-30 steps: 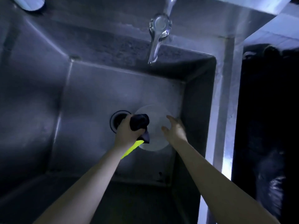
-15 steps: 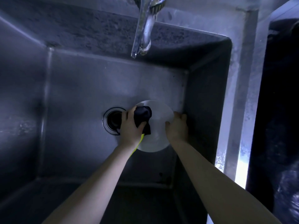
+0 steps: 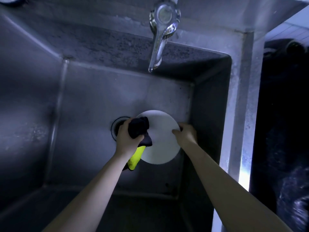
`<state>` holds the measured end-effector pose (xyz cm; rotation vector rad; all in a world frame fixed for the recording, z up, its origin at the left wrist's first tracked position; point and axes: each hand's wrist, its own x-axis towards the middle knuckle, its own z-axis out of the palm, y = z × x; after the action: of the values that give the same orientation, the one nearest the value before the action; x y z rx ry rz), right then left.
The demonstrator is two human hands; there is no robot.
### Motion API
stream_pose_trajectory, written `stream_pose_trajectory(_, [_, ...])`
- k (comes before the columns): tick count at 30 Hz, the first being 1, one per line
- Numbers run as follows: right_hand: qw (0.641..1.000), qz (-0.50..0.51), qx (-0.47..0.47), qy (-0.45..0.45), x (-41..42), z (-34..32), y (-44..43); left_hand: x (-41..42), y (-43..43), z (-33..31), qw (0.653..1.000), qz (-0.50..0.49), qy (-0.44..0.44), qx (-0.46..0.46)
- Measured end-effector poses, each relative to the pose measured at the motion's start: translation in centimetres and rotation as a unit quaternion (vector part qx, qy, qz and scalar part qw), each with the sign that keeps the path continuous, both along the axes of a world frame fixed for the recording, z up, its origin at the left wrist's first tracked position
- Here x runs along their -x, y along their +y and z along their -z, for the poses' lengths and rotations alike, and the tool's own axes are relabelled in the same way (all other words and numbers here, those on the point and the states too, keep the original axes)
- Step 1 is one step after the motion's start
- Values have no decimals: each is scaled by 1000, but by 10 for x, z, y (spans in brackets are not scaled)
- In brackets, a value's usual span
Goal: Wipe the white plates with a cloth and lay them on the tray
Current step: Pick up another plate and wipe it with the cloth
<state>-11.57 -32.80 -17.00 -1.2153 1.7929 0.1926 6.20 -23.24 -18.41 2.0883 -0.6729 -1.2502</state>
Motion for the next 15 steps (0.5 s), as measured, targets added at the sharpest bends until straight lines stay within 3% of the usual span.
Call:
stream_pose_trajectory(6, [995,-14,-36,-89,-5,-35,7,-19,22,-39,1000,-14,19,9])
stream_pose_trajectory(11, [990,59,34,-122,3,-73,28,-35,45,-82,998,-40,-22,51])
stream_pose_trajectory(15, [975,111,82,-177,16,-112,47,-41,58,-128,993,17,-58,105])
